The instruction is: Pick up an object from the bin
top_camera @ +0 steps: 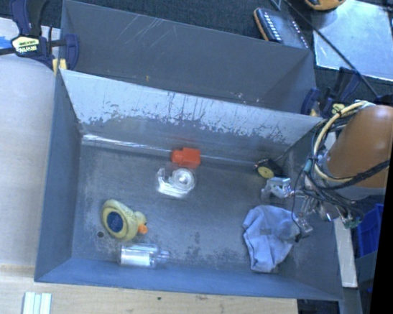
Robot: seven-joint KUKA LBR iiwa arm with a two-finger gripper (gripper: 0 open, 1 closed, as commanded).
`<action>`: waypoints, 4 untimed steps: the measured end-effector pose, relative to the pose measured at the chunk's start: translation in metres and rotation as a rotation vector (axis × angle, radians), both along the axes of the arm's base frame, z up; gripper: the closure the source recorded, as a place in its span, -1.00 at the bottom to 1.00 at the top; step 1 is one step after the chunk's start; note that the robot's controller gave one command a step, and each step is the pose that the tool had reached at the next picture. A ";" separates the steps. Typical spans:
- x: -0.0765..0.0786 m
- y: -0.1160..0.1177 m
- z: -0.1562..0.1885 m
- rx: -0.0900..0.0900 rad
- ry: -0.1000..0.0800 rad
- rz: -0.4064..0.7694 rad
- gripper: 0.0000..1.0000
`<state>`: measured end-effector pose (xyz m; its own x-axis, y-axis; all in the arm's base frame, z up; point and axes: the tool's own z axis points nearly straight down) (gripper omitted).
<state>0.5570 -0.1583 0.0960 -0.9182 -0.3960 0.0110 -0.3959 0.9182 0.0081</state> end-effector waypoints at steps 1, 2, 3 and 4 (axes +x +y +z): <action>-0.012 0.006 -0.028 0.014 -0.012 0.172 -1.00; -0.014 0.008 -0.027 0.011 -0.008 0.415 1.00; -0.014 0.008 -0.027 0.011 -0.008 0.414 1.00; -0.014 0.008 -0.024 0.011 -0.006 0.415 1.00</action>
Offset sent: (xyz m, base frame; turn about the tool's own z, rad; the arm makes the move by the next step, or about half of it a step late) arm -0.0162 0.0061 -0.0260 -0.4197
